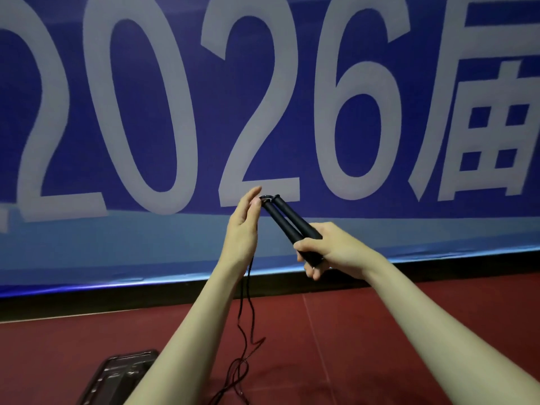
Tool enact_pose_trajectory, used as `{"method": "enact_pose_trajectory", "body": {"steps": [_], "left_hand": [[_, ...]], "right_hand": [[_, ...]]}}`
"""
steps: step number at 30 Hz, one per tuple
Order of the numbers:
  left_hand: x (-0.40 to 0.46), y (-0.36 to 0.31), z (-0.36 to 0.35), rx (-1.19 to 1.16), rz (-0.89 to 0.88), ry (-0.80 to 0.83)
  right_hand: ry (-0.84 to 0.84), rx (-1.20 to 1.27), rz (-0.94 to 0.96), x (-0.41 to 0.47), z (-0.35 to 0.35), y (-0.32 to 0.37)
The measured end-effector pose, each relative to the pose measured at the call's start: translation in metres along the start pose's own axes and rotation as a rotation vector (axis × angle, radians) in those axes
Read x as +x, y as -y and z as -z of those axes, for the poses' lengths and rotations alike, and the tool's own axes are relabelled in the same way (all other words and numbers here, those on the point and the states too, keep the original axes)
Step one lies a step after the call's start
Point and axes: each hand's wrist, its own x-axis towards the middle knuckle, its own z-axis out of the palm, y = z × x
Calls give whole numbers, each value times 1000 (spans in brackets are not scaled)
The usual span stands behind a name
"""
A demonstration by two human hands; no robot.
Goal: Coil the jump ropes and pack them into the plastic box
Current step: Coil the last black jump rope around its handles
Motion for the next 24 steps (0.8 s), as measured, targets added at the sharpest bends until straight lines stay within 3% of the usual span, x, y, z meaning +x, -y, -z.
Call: {"method": "enact_pose_trajectory", "body": {"steps": [4, 10, 14, 17, 19, 24], "left_hand": [[-2, 10, 11, 57, -31, 41], [-9, 19, 12, -249, 184, -58], [-18, 21, 4, -153, 255, 20], [-27, 29, -3, 47, 284, 167], [-32, 32, -6, 151, 304, 305], [-39, 24, -17, 218, 318, 556]], "right_hand": [[93, -30, -18, -7, 3, -2], [74, -24, 13, -2, -5, -3], [-235, 272, 56, 11, -4, 0], [-526, 587, 44, 18, 10, 7], [-680, 670, 39, 17, 25, 7], [-773, 637, 5, 13, 46, -14]]}}
